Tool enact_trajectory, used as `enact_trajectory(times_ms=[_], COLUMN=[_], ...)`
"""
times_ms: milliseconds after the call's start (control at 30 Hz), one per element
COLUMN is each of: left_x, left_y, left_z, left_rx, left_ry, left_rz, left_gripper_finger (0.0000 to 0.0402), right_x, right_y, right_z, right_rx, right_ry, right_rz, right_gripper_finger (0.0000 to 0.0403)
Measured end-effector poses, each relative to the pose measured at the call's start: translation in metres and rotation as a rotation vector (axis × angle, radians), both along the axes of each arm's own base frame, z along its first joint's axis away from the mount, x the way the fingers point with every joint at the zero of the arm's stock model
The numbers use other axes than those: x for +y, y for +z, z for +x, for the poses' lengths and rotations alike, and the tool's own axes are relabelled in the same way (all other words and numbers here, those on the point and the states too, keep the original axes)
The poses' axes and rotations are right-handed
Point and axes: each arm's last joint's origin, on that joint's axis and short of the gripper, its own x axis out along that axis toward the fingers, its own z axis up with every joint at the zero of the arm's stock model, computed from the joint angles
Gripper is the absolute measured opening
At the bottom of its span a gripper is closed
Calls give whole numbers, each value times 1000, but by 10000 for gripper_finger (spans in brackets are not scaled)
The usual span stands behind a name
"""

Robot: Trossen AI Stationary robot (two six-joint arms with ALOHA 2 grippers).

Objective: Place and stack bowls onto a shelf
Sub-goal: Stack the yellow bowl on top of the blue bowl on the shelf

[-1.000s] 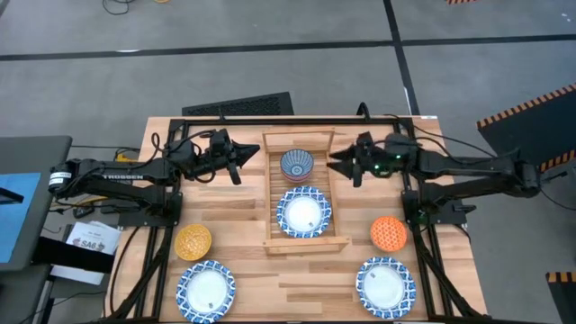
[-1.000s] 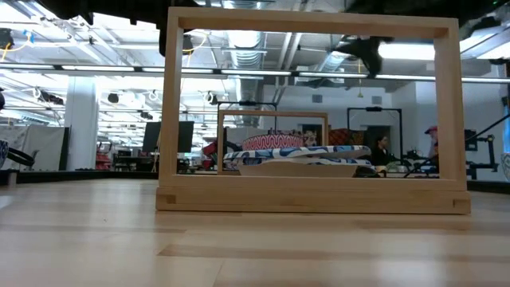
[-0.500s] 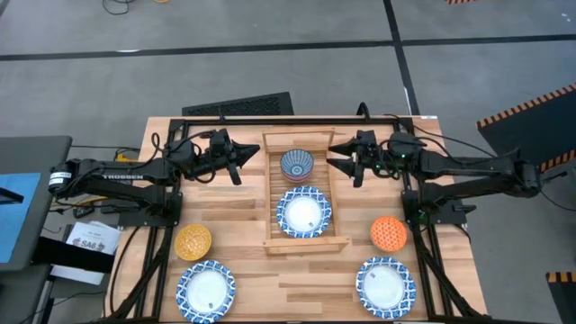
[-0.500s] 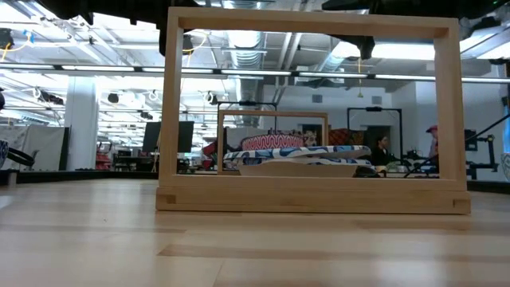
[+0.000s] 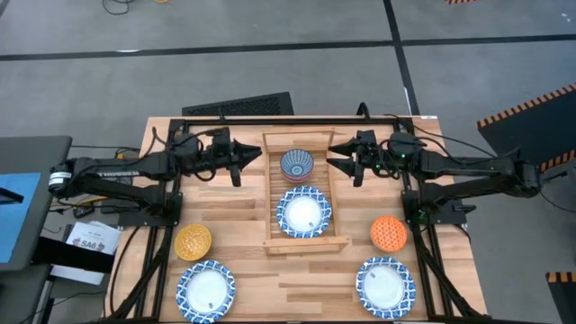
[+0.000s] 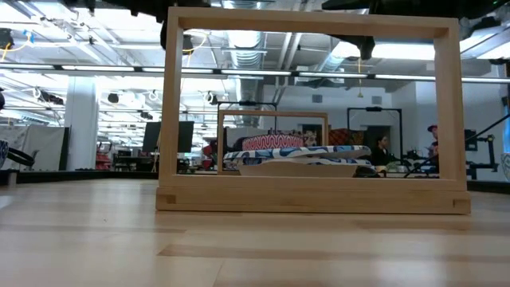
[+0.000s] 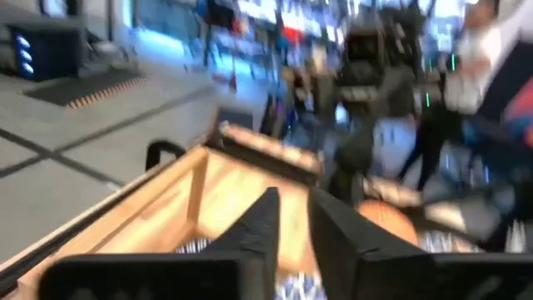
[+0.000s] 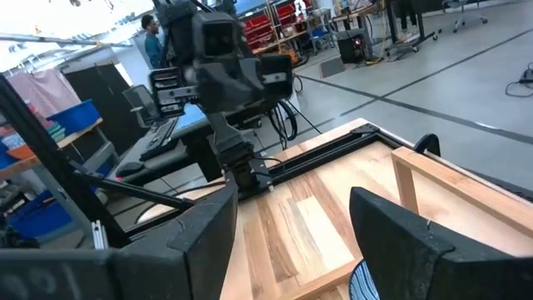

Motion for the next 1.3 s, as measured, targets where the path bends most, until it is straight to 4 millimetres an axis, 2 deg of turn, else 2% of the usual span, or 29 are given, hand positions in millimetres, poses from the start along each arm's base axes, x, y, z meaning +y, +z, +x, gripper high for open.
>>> enact_trajectory(times_ms=[167,300,500,667,767,900,967,1100,1300], left_x=[-12,-29,-63,-100,-118,-137,-144,-151,-159], left_y=[15,14,-15,-52,-70,-86,-91,-103,-122], left_z=[-1,-14,-33,-36,-43,-50,-47,-41,-33], left_rx=[364,614,872,857,913,979,967,984,1119], left_ry=[-103,-146,-40,141,223,346,376,428,469], left_rz=[-49,-267,-722,-1049,-1167,-1218,-1217,-1192,-1163], left_gripper_finger=[135,186,205,206,206,206,206,206,206], right_x=[0,0,0,0,0,0,-1,-3,-4], right_y=[0,0,0,-1,-1,-2,-3,-3,-3], right_z=[0,0,0,0,0,0,0,-1,-1], right_rx=[-1,1,3,6,8,21,31,28,28], right_ry=[0,0,0,0,0,0,-3,-13,-21], right_rz=[6,6,7,8,10,13,15,14,11], right_gripper_finger=[260,260,260,260,260,260,260,260,260])
